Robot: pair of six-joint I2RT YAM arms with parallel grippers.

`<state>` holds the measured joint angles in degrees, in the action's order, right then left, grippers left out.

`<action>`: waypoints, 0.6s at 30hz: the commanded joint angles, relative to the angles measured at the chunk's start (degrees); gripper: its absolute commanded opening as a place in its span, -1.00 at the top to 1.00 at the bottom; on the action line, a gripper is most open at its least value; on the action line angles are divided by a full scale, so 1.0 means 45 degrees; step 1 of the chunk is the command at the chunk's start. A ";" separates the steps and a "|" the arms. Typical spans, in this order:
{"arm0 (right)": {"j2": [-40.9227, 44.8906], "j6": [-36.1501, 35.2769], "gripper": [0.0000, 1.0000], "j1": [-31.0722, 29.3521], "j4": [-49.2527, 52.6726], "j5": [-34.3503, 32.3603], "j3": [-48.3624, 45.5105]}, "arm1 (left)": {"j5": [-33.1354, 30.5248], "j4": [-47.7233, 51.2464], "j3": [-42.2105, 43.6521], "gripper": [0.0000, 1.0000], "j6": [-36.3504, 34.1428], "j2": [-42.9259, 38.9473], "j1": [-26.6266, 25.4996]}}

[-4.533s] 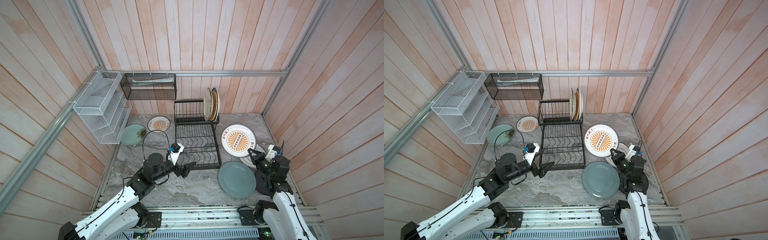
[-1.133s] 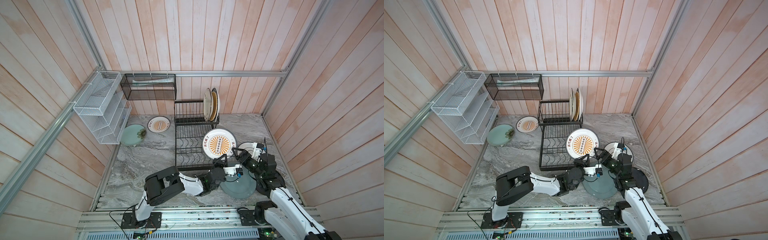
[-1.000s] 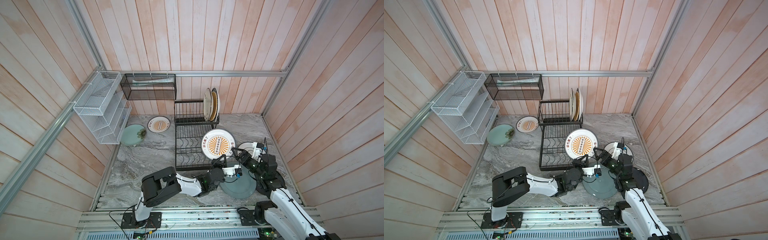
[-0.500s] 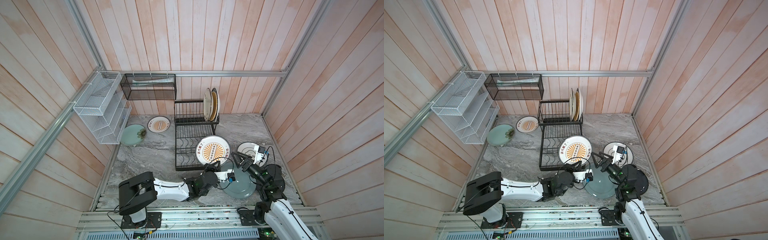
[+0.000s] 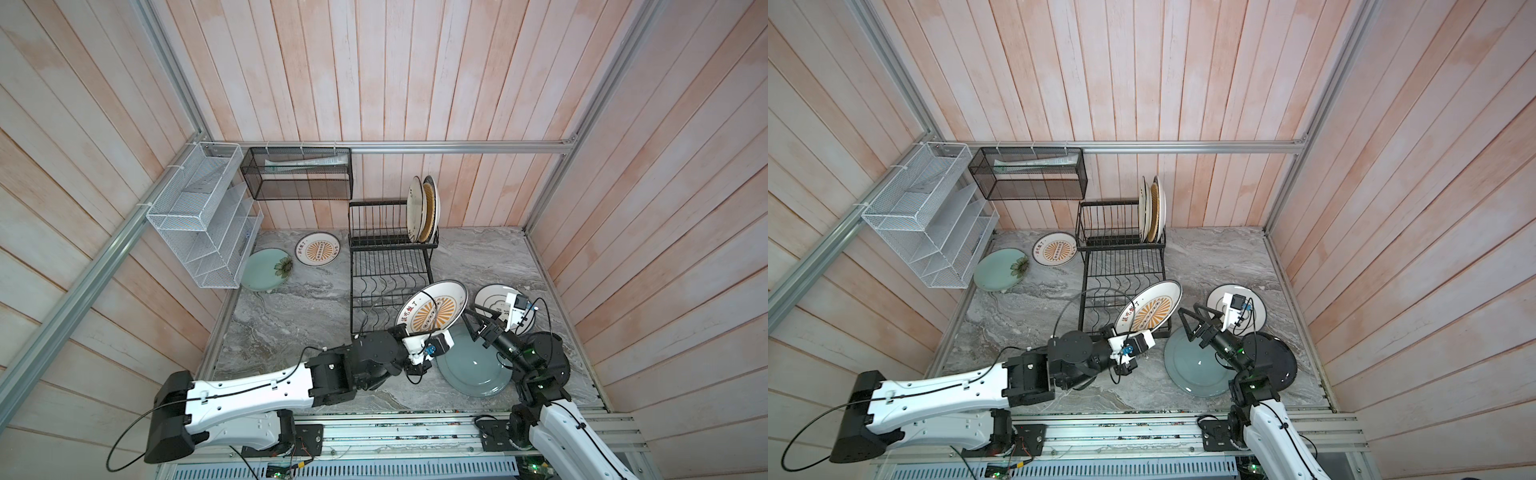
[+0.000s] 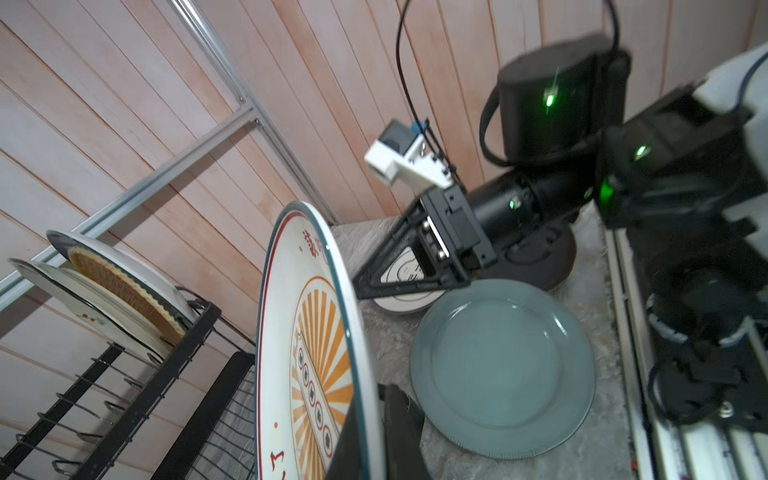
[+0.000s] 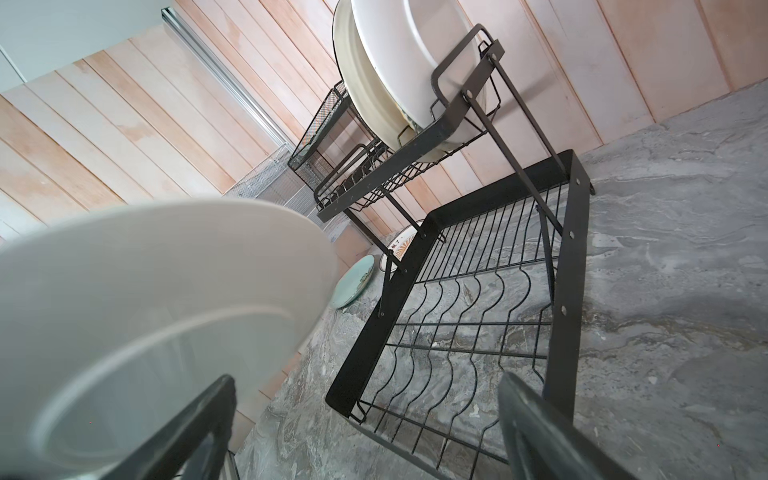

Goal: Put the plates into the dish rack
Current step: 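Lift the sunburst plate with the left gripper toward the rack's upper tier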

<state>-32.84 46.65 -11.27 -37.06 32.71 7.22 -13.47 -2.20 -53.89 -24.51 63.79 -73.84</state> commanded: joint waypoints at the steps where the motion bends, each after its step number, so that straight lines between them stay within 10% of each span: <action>1: 0.0207 -0.0131 -0.96 -0.0180 -0.0792 -0.0027 -0.0194 | 0.0633 0.0409 -0.1323 1.00 0.0882 -0.1017 0.0131; 18: -0.1680 -0.1319 -0.95 -0.2408 -0.1642 -0.0793 0.0026 | 0.2619 0.0250 -0.7792 1.00 0.9210 0.2455 0.6888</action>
<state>-39.92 42.92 -20.99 -42.04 30.26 6.28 -5.72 -0.93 -85.52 6.92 71.99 -45.76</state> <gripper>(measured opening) 0.977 0.081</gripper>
